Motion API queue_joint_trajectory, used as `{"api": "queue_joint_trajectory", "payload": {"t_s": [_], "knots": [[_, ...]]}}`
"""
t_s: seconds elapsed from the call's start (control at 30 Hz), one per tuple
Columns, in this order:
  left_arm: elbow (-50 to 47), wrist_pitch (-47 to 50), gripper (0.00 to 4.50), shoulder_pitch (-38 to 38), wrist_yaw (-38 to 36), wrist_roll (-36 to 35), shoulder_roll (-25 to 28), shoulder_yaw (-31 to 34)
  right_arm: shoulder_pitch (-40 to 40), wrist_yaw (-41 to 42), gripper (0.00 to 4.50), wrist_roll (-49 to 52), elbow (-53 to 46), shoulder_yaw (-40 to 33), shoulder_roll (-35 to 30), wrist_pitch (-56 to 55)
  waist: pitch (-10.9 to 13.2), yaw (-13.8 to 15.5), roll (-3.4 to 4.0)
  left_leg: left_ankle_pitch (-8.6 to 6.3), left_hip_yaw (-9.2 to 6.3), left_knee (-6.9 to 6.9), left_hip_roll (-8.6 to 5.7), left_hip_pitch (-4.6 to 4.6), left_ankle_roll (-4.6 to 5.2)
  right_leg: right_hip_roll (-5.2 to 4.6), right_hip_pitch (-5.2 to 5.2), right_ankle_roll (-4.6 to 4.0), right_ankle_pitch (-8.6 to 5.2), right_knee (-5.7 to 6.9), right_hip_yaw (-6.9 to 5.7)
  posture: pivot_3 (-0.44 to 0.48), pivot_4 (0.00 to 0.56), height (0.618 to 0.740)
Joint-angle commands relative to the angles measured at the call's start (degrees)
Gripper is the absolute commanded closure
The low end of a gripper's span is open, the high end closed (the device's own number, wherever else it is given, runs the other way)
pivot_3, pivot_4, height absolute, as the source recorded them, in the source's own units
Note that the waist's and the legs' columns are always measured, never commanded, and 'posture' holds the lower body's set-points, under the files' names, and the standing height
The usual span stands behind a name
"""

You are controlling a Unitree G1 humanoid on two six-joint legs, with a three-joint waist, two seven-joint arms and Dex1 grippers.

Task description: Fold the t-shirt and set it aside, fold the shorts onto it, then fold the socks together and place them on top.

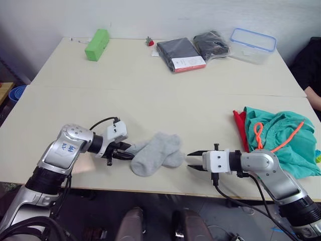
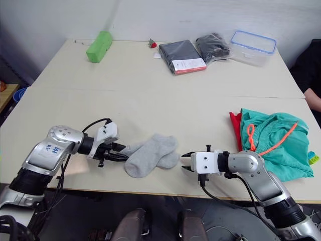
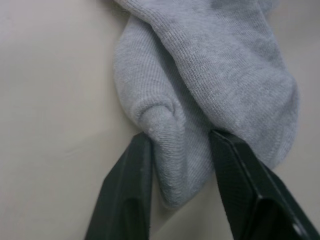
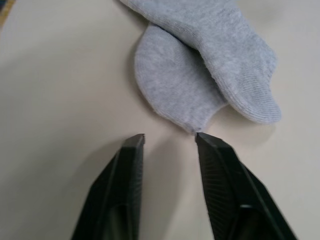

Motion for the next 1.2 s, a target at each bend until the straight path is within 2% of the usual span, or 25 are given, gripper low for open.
{"api": "queue_joint_trajectory", "payload": {"t_s": [0.03, 0.17, 0.3, 0.4, 0.47, 0.6, 0.73, 0.87, 0.9, 1.0, 1.2], "knots": [[-5.42, 5.13, 1.43, 2.67, -0.11, -4.05, 4.11, 5.81, 0.68, 1.55, 1.39, 8.98, -5.91, -6.57, -2.37, 9.52, 0.0, -0.28, 0.01, 0.0, 0.0, -0.01, 0.01, 0.0, 0.0, 0.0, -0.01, -0.01, 0.0, 0.01, 0.0, 0.0, 0.15, 0.74], [-13.35, 16.38, 0.25, 7.75, 0.3, -13.1, 6.68, 13.71, -1.68, 1.08, 0.08, 19.77, -9.68, -10.6, -3.3, 26.41, 0.0, -0.39, 0.0, -0.18, -0.07, 0.0, 0.05, -0.01, 0.26, -0.01, 0.02, -0.03, -0.02, 0.0, -0.01, 0.0, 0.15, 0.74], [-20.05, 21.54, 0.25, 14.24, 2.2, -18.63, 7.29, 18.19, -8.44, -0.75, 0.08, 25.26, -8.79, -9.5, -2.1, 40.26, 0.01, -0.94, 0.01, -0.24, -0.11, -0.01, 0.05, 0.0, 0.29, -0.04, 0.02, -0.07, -0.04, -0.04, -0.01, 0.0, 0.15, 0.74], [-23.74, 27.48, 0.25, 15.92, 6.93, -22.48, 4.3, 19.05, -14.3, -2.97, 0.08, 25.37, -5.46, -6.35, 0.17, 47.93, 0.01, -1.01, 0.01, -0.26, -0.13, -0.03, 0.05, 0.01, 0.27, -0.04, 0.02, -0.1, -0.05, -0.04, -0.02, 0.0, 0.15, 0.74], [-24.74, 30.32, 0.25, 16.7, 11.14, -22.61, 2.34, 17.92, -18.1, -4.41, 0.08, 25.12, -2.36, -4.29, 2.42, 52.06, 0.01, -1.01, 0.01, -0.26, -0.14, -0.04, 0.05, -0.01, 0.27, -0.04, 0.01, -0.1, -0.05, -0.04, -0.02, 0.0, 0.15, 0.74], [-23.69, 35.94, 0.25, 18.45, 19.42, -23.34, -4.04, 18.41, -23.46, -5.92, 0.08, 24.39, 3.22, -1.19, 6.39, 56.65, 0.0, -0.98, 0.01, -0.27, -0.12, -0.03, 0.02, -0.04, 0.28, -0.05, -0.03, -0.1, -0.05, -0.01, -0.02, 0.0, 0.15, 0.74], [-26.79, 38.56, 0.25, 20.47, 23.1, -25.88, -7.96, 18.71, -26.63, -7.55, 0.08, 23.13, 8.6, 0.78, 9.64, 58.95, -0.01, -0.97, 0.03, -0.26, -0.1, 0.0, -0.02, -0.04, 0.27, -0.08, 0.0, -0.1, -0.05, 0.0, -0.01, 0.0, 0.15, 0.74], [-25.48, 40.93, 0.25, 19.44, 27.05, -27.38, -12.04, 20.39, -28.63, -9.55, 0.08, 24.06, 11.96, 0.32, 13.52, 62.84, -0.02, -0.56, 0.03, -0.26, -0.11, 0.02, -0.07, -0.01, 0.27, -0.12, 0.05, -0.09, -0.05, -0.02, -0.02, 0.0, 0.15, 0.74], [-25.42, 41.31, 0.43, 19.36, 27.47, -27.79, -12.42, 20.52, -28.96, -9.95, 0.05, 24.05, 12.62, 0.2, 14.24, 63.52, -0.02, -0.46, 0.03, -0.26, -0.11, 0.03, -0.08, -0.02, 0.26, -0.12, 0.05, -0.08, -0.04, -0.02, -0.02, 0.0, 0.15, 0.74], [-25.47, 41.44, 1.14, 19.52, 28.41, -28.57, -12.64, 20.31, -29.36, -11.1, 0.68, 23.55, 14.02, 0.47, 15.89, 64.86, -0.02, -0.32, 0.03, -0.25, -0.11, 0.03, -0.09, -0.03, 0.23, -0.12, 0.04, -0.08, -0.04, -0.02, -0.02, 0.0, 0.15, 0.74], [-25.1, 41.43, 3.06, 19.2, 29.27, -30.65, -13.13, 19.8, -29.59, -12.74, 2.79, 24.93, 14.23, -1.74, 18.05, 66.91, -0.02, -0.63, 0.03, -0.24, -0.08, 0.0, -0.08, -0.04, 0.14, -0.1, -0.01, -0.08, -0.04, -0.02, -0.01, 0.0, 0.15, 0.74]]}}
